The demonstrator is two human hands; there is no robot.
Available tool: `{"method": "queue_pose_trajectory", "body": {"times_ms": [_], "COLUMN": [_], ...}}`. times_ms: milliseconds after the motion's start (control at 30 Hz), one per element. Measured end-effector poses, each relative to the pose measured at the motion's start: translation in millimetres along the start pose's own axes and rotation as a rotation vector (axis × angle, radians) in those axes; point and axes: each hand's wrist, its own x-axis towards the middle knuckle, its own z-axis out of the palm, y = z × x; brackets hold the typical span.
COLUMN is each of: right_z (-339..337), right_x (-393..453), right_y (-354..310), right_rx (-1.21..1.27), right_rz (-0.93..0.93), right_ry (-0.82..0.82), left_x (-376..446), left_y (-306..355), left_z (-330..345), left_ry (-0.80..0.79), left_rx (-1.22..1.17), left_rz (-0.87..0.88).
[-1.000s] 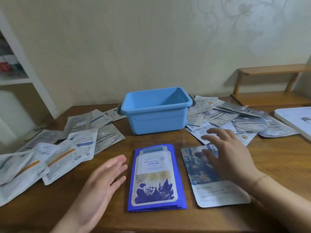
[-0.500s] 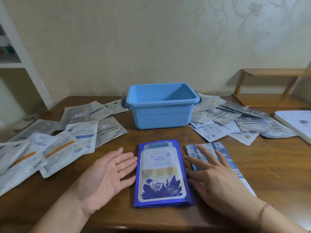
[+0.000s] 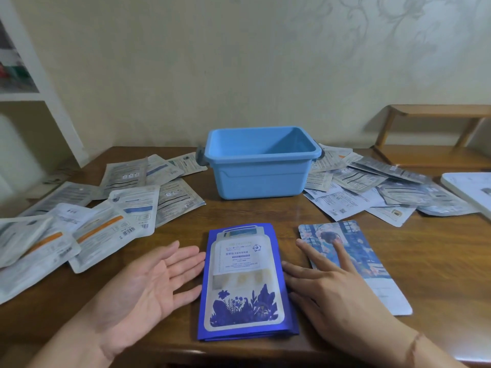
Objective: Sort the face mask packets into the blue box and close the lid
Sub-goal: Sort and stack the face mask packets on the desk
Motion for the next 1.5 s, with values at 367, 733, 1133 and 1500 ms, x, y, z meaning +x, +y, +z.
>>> {"method": "queue_pose_trajectory", "body": {"times_ms": [367, 733, 1133, 1500], "right_z": [-6.1, -0.2, -28.2, -39.4], "right_x": [-11.8, -18.7, -19.3, 27.7], "right_y": [-18.5, -15.5, -30.5, -45.2], "right_rx": [0.047, 0.185, 0.402, 1.828], "right_rz": [0.122, 0.142, 0.351, 1.110], "right_ry": [0.037, -0.011, 0.098, 0.020], "left_x": [-9.1, -10.7, -14.1, -16.0], "left_y": [-2.6, -8.2, -11.0, -10.3], "left_z": [-7.1, 4.9, 6.4, 16.7], "left_ry": [0.026, -0.003, 0.038, 0.014], "left_rx": [-0.048, -0.051, -0.106, -0.162], "left_rz": [0.021, 0.035, 0.031, 0.011]}}
